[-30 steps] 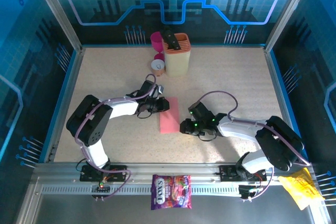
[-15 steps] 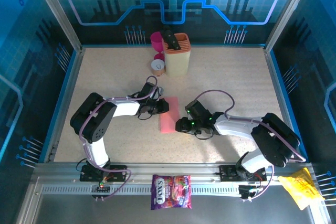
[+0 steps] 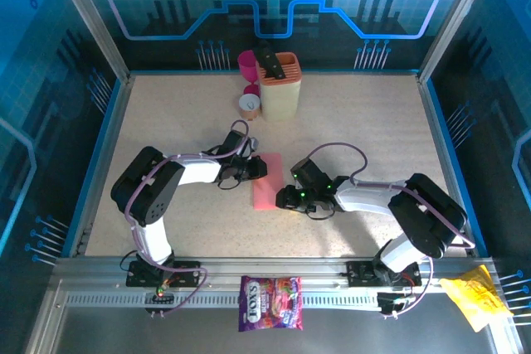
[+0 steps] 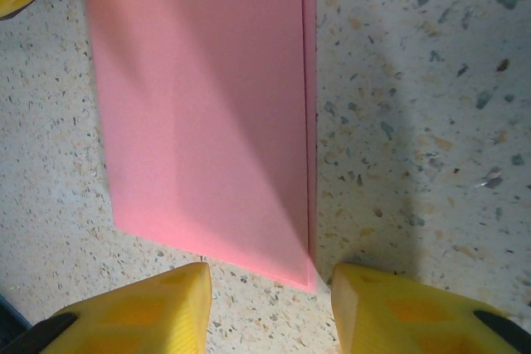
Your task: Fold a paper plane with a square sheet of paper (pick it up from the middle)
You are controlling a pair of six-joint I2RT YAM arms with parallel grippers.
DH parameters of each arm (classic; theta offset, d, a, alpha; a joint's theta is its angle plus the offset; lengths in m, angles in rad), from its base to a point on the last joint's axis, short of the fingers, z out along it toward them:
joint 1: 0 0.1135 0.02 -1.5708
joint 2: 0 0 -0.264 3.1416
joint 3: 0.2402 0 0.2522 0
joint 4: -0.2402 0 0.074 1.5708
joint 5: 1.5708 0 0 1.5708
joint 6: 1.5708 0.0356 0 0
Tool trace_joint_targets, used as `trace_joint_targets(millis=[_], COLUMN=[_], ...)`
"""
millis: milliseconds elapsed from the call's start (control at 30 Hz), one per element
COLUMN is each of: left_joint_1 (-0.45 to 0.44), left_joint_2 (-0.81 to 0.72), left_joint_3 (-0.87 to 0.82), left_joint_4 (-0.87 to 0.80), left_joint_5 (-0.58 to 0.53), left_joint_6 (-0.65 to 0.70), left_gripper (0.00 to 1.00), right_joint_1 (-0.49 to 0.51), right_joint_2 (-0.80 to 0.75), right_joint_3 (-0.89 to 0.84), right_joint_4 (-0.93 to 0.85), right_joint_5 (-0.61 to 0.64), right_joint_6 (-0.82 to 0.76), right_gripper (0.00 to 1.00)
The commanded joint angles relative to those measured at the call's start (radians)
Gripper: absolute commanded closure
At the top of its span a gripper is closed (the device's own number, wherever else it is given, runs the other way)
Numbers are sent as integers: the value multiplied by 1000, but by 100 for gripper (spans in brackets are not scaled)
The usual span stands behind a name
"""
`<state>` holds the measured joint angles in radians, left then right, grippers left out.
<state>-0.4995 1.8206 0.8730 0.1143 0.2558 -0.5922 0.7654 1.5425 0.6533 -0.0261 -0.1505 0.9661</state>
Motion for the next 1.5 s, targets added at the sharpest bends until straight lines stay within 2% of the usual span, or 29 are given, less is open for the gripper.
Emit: trace_joint_targets(millis=[0, 367, 467, 700, 833, 1133, 1467], left_joint_1=[-1, -1, -1, -1, -1, -1, -1], left_joint_2=[17, 20, 22, 23, 28, 28, 29], left_joint_3=[-21, -26, -26, -25, -22, -20, -25], left_joint_4=[-14, -6, -5, -4, -1, -4, 1], left_joint_5=[-15, -15, -15, -13, -12, -12, -12], left_joint_6=[22, 19, 19, 17, 17, 20, 19], left_gripper=[82, 82, 82, 82, 82, 82, 82], right_joint_1=[8, 8, 7, 9, 12, 26, 29], right_joint_2=[30, 33, 34, -4, -6, 43, 53], right_joint_3=[28, 51, 55, 35, 39, 76, 117], right_joint_4=[34, 27, 23, -41, -73, -61, -87], right_joint_5=[-25, -31, -29, 17, 25, 15, 15], right_joint_6=[10, 2, 0, 8, 0, -1, -14], right_gripper=[58, 68, 68, 56, 55, 56, 62])
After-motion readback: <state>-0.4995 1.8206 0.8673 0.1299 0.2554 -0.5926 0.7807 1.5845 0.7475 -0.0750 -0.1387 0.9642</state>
